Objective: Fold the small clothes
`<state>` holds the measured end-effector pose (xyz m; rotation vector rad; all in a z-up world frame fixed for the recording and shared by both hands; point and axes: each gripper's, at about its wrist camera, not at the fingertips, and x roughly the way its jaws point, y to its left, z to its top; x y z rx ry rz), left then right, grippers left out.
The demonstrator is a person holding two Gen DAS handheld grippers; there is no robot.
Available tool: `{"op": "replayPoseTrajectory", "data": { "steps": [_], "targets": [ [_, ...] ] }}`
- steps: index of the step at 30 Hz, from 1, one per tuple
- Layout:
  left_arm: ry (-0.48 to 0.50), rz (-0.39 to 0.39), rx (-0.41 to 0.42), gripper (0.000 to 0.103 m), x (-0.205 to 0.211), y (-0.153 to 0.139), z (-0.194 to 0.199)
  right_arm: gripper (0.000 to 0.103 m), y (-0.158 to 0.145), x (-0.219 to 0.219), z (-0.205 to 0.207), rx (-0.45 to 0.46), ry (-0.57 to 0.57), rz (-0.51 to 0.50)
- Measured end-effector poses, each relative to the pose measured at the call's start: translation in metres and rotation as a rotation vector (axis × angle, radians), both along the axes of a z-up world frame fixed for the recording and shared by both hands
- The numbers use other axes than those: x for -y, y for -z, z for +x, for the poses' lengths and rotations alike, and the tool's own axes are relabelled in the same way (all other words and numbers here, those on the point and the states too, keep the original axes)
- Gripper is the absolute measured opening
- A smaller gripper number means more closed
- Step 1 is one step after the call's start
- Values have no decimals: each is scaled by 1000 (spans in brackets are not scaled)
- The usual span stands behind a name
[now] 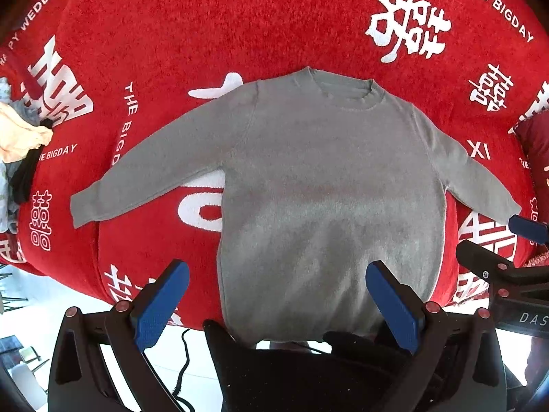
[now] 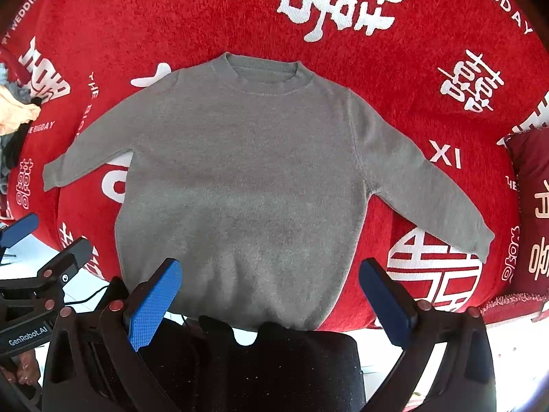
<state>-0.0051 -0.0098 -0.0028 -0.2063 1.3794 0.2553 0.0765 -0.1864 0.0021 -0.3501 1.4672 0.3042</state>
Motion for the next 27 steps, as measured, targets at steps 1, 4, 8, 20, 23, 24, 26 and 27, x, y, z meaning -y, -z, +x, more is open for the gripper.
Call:
{"op": "replayPoseTrajectory", "data": {
  "steps": [1, 4, 8, 20, 23, 24, 26, 27],
  "targets": [
    [0, 2, -1, 103, 0, 0, 0, 103, 0, 0, -1, -1, 0, 0],
    [1, -13, -11, 103, 1, 3, -1, 103, 2, -1, -2, -6, 1, -2],
    [9, -12, -16, 103, 2, 5, -2, 103, 4, 2, -4, -8, 8, -5],
    [22, 23, -42, 103, 5, 14, -4, 103, 9, 10, -3, -2, 34, -8],
    [13, 22, -44, 103, 3, 19, -2, 103, 13, 11, -2, -5, 39, -7],
    [11, 22, -43, 103, 2, 20, -2, 103, 14, 11, -1, -6, 40, -7],
    [3, 20, -41, 103, 0, 24, -1, 103, 18, 12, 0, -7, 43, -7],
    [-1, 9, -32, 103, -1, 27, 0, 103, 20, 12, 1, -8, 45, -8]
  ]
}}
